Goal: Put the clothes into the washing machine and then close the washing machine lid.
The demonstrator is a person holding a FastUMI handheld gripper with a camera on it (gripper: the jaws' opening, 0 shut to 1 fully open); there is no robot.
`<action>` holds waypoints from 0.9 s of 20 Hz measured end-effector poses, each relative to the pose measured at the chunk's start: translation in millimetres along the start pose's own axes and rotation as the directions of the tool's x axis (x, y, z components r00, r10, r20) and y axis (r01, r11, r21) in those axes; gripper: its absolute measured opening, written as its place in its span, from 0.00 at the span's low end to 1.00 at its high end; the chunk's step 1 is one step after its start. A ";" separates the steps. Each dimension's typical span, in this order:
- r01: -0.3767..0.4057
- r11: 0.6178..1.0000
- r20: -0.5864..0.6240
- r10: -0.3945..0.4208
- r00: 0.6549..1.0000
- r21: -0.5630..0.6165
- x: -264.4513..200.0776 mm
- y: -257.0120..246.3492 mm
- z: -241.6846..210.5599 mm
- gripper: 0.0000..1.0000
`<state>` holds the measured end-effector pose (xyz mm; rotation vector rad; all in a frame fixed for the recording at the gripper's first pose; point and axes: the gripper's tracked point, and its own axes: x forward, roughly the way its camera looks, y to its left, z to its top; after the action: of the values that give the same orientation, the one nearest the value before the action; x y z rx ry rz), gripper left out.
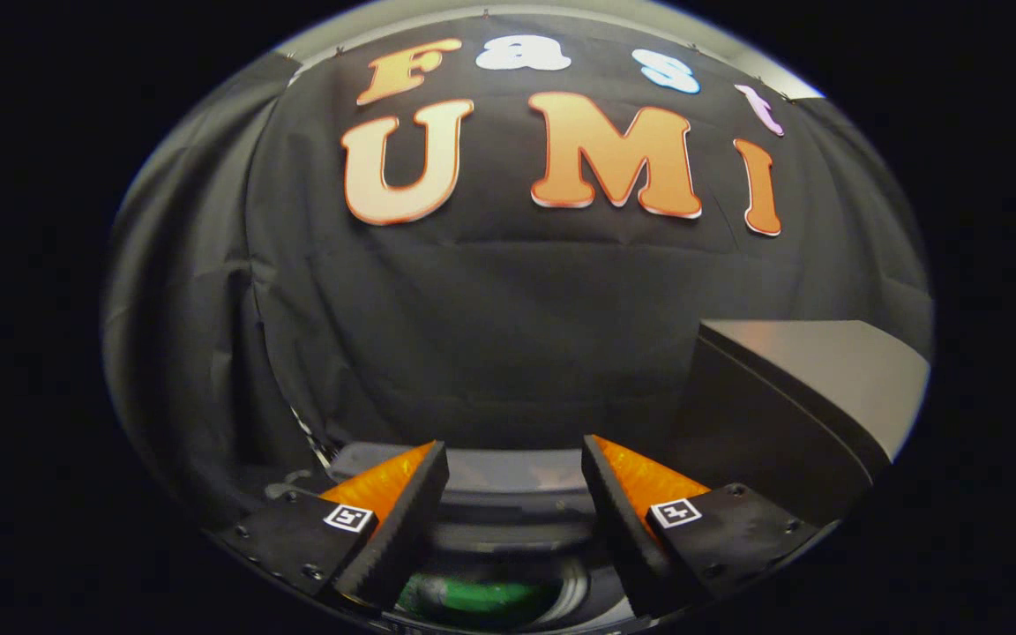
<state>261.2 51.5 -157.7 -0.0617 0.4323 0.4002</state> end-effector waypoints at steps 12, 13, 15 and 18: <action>-0.011 0.999 -0.057 0.014 0.998 0.050 -6.4 4.4 -43.4 0.99; -0.019 0.999 -0.043 0.021 0.999 0.042 -12.3 7.9 -32.0 0.98; -0.029 0.999 -0.009 0.029 1.000 0.032 -21.5 12.1 -11.0 0.98; -0.048 0.999 0.034 0.047 0.998 0.025 -35.3 16.7 20.2 0.98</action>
<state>233.3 56.9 -124.1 -0.0197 0.4064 0.4420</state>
